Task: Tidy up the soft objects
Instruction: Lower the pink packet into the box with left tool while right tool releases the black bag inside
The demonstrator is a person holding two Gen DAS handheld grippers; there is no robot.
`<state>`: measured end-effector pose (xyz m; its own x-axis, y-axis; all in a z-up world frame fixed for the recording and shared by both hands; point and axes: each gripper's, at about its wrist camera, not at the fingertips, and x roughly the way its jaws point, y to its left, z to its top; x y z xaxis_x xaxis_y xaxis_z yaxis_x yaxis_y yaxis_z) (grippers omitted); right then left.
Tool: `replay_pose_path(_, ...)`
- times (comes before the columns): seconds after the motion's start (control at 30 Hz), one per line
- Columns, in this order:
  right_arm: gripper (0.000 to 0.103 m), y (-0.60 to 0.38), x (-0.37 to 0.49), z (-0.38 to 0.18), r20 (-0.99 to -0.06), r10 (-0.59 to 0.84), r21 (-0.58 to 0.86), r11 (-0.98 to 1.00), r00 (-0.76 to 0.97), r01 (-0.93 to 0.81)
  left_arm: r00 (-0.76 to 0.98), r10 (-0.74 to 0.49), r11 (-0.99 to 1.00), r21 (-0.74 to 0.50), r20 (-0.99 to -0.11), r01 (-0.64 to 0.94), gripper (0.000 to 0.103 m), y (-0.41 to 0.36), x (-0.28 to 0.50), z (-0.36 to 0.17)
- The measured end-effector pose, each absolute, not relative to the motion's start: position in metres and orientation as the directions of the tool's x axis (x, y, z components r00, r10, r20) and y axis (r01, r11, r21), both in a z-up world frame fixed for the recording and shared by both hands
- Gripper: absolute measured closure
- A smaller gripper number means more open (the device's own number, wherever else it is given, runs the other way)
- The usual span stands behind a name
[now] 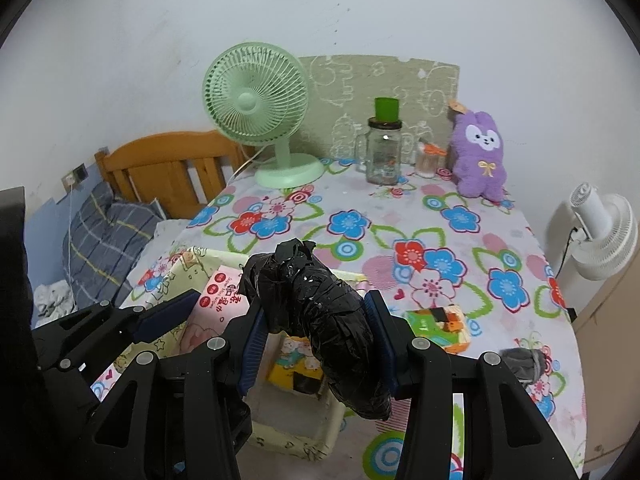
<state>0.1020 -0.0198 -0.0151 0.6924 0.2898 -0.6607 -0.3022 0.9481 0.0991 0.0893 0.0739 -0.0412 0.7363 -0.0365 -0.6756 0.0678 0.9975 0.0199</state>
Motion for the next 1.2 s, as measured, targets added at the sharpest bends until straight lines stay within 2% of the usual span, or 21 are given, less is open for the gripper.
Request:
replay_pose_path(0.2, 0.052, -0.007, 0.111, -0.027, -0.685, 0.310, 0.103, 0.937, 0.660, -0.333, 0.713, -0.015, 0.999, 0.023, -0.701, 0.044, 0.058, 0.083, 0.094, -0.053)
replay_pose_path(0.33, 0.052, 0.001, 0.116, -0.034, -0.698, 0.329, 0.115, 0.928, 0.636, -0.353, 0.706, -0.007, 0.999, 0.019, -0.708, 0.029, 0.044, 0.091, 0.095, -0.059)
replay_pose_path(0.5, 0.052, 0.012, 0.121, -0.040, -0.704, 0.348, 0.127, 0.919, 0.618, -0.372, 0.698, 0.005, 1.000, 0.020, -0.716, 0.013, 0.033, 0.100, 0.097, -0.063)
replay_pose_path(0.63, 0.052, 0.020, 0.125, -0.045, -0.709, 0.368, 0.142, 0.910, 0.602, -0.390, 0.701, 0.022, 1.000, 0.030, -0.713, -0.001, 0.019, 0.104, 0.095, -0.062)
replay_pose_path(0.7, 0.050, 0.024, 0.126, -0.048, -0.708, 0.379, 0.144, 0.903, 0.596, -0.405, 0.704, 0.028, 0.999, 0.031, -0.710, -0.009, 0.018, 0.107, 0.094, -0.061)
replay_pose_path(0.77, 0.045, 0.026, 0.127, -0.050, -0.712, 0.398, 0.165, 0.895, 0.578, -0.414, 0.700, 0.031, 0.999, 0.033, -0.713, -0.011, 0.017, 0.108, 0.094, -0.063)
replay_pose_path(0.83, 0.034, 0.027, 0.129, -0.052, -0.721, 0.396, 0.171, 0.897, 0.569, -0.408, 0.697, 0.035, 0.999, 0.036, -0.717, -0.014, 0.017, 0.108, 0.095, -0.064)
replay_pose_path(0.9, 0.030, 0.027, 0.129, -0.054, -0.724, 0.399, 0.178, 0.896, 0.562, -0.406, 0.696, 0.032, 0.999, 0.035, -0.717, -0.010, 0.017, 0.108, 0.094, -0.064)
replay_pose_path(1.03, 0.024, 0.026, 0.127, -0.052, -0.720, 0.390, 0.168, 0.901, 0.574, -0.401, 0.701, 0.027, 0.999, 0.034, -0.713, -0.004, 0.016, 0.104, 0.093, -0.062)
replay_pose_path(1.2, 0.021, 0.017, 0.124, -0.046, -0.708, 0.372, 0.148, 0.909, 0.600, -0.389, 0.708, 0.015, 1.000, 0.029, -0.706, 0.007, 0.013, 0.097, 0.092, -0.057)
